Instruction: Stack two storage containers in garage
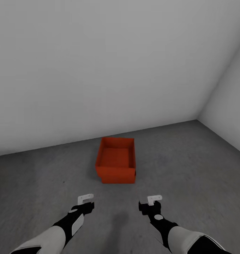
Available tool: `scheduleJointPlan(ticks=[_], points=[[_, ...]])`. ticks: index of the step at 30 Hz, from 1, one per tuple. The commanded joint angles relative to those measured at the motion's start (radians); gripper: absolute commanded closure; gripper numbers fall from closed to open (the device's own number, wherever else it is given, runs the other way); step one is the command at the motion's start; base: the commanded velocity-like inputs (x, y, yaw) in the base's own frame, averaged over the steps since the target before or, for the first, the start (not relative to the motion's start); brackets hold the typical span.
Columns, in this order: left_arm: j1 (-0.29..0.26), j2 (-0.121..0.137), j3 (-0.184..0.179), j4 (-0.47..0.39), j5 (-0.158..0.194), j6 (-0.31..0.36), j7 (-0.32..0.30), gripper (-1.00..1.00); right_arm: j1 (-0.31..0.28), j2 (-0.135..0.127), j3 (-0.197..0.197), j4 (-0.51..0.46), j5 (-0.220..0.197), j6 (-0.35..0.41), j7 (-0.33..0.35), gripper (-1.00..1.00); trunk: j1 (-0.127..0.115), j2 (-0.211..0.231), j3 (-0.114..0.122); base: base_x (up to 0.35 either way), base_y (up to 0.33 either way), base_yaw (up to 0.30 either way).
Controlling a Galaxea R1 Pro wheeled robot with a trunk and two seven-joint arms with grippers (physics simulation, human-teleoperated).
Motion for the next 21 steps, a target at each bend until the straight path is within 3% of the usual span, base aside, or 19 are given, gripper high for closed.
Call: scheduleJointPlan(ticks=[1,10,13,14,18,21], points=[[0.0,0.0,0.004,0.001,0.007,-0.002,0.001,-1.0,-0.001,0.0,0.009,0.001,-0.008,-0.003,-0.003,-1.0,0.0,-0.001,-0.001,-0.096,0.0,0.0],[0.0,0.01,0.001,0.021,0.0,0.008,-0.003,-1.0,-0.001,-0.007,0.008,0.002,-0.007,0.005,-0.008,-1.0,0.0,-0.001,-0.001,-0.024,0.0,0.0],[0.0,0.103,-0.001,0.107,0.004,0.015,-0.011,-1.0,0.0,-0.014,0.008,0.02,-0.007,0.013,-0.009,-1.0,0.0,-0.001,-0.001,0.0,0.0,0.0],[0.004,0.19,0.0,0.157,0.009,0.016,-0.024,-1.0,0.004,-0.019,0.009,0.028,-0.006,0.016,-0.008,-1.0,0.0,-0.001,-0.001,0.0,0.0,0.0],[0.014,0.217,0.001,0.168,0.01,0.014,-0.027,-1.0,0.025,-0.021,0.009,0.034,-0.006,0.032,-0.008,-1.0,0.0,-0.001,-0.001,0.0,0.0,0.0],[0.051,0.221,0.001,0.169,0.011,0.012,-0.025,-1.0,0.036,-0.022,0.01,0.033,-0.001,0.041,-0.008,-1.0,0.0,-0.001,-0.001,0.0,0.0,0.0]])
